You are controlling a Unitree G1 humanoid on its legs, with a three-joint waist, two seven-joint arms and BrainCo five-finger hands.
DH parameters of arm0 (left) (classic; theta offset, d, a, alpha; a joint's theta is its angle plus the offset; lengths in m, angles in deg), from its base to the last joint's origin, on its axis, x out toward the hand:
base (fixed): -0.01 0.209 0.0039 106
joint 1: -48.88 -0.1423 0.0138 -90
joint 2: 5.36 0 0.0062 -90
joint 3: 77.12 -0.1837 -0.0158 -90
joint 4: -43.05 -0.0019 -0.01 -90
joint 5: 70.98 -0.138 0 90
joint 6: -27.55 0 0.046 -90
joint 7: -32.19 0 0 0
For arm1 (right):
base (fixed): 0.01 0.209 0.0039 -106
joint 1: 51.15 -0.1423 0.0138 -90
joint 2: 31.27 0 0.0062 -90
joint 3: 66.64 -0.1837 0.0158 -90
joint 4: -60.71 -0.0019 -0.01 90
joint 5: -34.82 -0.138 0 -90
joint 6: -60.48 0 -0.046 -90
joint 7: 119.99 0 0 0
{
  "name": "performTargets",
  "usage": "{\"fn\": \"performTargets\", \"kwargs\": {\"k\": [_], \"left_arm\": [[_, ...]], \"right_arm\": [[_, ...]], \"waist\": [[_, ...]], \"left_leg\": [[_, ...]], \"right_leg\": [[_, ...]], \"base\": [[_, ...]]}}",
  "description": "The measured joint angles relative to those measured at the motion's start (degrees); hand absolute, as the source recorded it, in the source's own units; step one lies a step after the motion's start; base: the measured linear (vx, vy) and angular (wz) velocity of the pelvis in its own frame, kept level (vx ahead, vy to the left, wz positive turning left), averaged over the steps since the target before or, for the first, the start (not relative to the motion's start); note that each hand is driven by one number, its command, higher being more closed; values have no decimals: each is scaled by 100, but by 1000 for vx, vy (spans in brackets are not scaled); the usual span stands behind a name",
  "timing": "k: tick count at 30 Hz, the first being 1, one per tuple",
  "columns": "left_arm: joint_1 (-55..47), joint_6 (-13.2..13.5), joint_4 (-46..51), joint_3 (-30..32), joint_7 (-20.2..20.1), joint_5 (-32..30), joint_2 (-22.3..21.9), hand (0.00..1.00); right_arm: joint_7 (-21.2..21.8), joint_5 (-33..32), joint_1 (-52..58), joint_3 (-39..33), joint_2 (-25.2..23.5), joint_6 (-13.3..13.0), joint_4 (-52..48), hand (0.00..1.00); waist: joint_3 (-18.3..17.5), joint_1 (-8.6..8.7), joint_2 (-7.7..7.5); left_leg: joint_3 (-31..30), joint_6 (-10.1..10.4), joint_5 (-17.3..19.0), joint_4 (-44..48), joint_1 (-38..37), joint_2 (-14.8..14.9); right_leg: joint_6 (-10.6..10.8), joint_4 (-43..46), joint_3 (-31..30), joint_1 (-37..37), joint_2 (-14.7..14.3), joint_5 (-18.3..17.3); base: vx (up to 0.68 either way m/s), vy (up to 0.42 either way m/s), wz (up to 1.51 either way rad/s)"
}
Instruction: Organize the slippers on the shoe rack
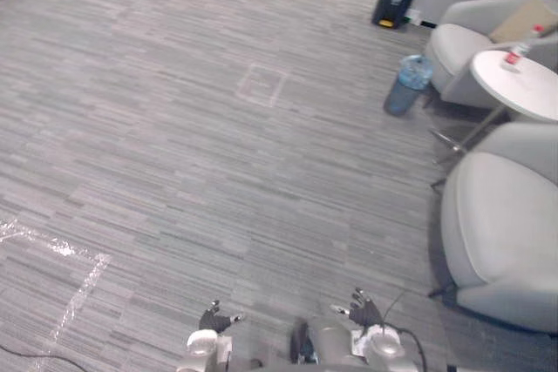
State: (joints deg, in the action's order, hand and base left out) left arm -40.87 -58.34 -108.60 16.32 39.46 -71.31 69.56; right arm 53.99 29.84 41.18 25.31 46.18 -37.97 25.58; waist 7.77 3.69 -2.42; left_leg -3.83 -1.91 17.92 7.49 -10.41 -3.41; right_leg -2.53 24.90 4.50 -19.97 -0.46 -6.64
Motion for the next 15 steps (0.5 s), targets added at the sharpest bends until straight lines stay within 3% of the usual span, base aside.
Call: {"fn": "performTargets", "kwargs": {"k": [1, 2, 3, 4, 5, 7, 9, 11, 12, 13, 14, 15], "left_arm": [[-15, -2, 11, 97, -1, -16, -44, 0], [-33, 7, 49, 233, 0, -63, -97, 0], [15, 5, 49, 303, 1, -68, -174, 0], [14, 3, 153, 506, 2, -61, -240, 0], [1, 14, 282, 608, 11, -55, -246, 0], [6, 22, 436, 668, 17, -45, -197, 0], [12, 53, 625, 665, 26, 49, -229, 0], [68, 57, 721, 665, 37, 59, -249, 0], [81, 59, 713, 641, 45, 103, -250, 0], [76, 63, 708, 599, 88, 179, -234, 0], [86, 63, 705, 573, 134, 223, -196, 0], [118, 72, 674, 553, 161, 242, -136, 0]], "right_arm": [[2, 6, -35, -4, 27, 9, 5, 0], [7, 17, -59, 16, 25, 54, -6, 0], [23, 33, -80, 55, 61, 50, -47, 0], [25, 30, -133, 94, 108, 82, -74, 0], [21, 28, -151, 154, 80, 124, -22, 0], [3, 26, -140, 334, -42, 131, -16, 0], [-27, -4, -132, 392, -182, 131, -27, 0], [-39, -2, -180, 383, -251, 133, -29, 0], [-49, -1, -207, 385, -246, 134, -26, 0], [-67, 2, -203, 383, -231, 137, 4, 0], [-83, 3, -204, 378, -229, 153, 37, 0], [-95, 10, -225, 381, -260, 161, 93, 0]], "waist": [[-38, -15, 96], [-49, -61, 178], [9, -43, 274], [84, -99, 397], [104, -164, 407], [183, -284, 322], [161, -372, 224], [165, -439, 225], [163, -444, 250], [154, -447, 276], [157, -504, 207], [64, -503, 61]], "left_leg": [[5, 51, 27, 187, 30, 82], [70, 100, 19, 1035, 398, 125], [215, 393, -48, 2178, 879, 204], [409, 959, -325, 3794, 1579, 438], [657, 998, -346, 4649, 1890, 687], [1083, 812, -247, 5266, 2223, 1138], [1509, 700, -185, 5016, 2833, 1516], [1766, 611, -195, 3895, 3272, 1569], [1765, 469, -535, 2701, 3418, 1374], [1578, 418, -1217, 1604, 3436, 1187], [1431, 345, -1726, 1411, 3418, 1014], [1454, 274, -1676, 1305, 3316, 787]], "right_leg": [[-18, 7, 108, 59, -10, -105], [-107, -85, 199, 212, -36, -247], [-130, -258, 294, 452, -57, -329], [-168, -536, 288, 870, -162, -361], [-274, -730, 234, 1246, -247, -429], [-376, -1105, 227, 2045, -265, -509], [-355, -1577, 223, 2704, -208, -589], [-124, -1878, 290, 3093, -50, -721], [49, -1969, 306, 3277, 49, -820], [176, -2025, 283, 3443, 124, -900], [256, -2054, 226, 3547, 238, -950], [317, -2044, 163, 3531, 407, -929]], "base": [[661, -148, 68], [639, -145, 55], [753, -150, 57], [617, -107, 34], [609, -76, 10], [507, -65, 6], [542, -52, 8], [486, 34, -4], [527, 133, -3], [670, 226, -10], [561, 219, -5], [596, 242, 11]]}}
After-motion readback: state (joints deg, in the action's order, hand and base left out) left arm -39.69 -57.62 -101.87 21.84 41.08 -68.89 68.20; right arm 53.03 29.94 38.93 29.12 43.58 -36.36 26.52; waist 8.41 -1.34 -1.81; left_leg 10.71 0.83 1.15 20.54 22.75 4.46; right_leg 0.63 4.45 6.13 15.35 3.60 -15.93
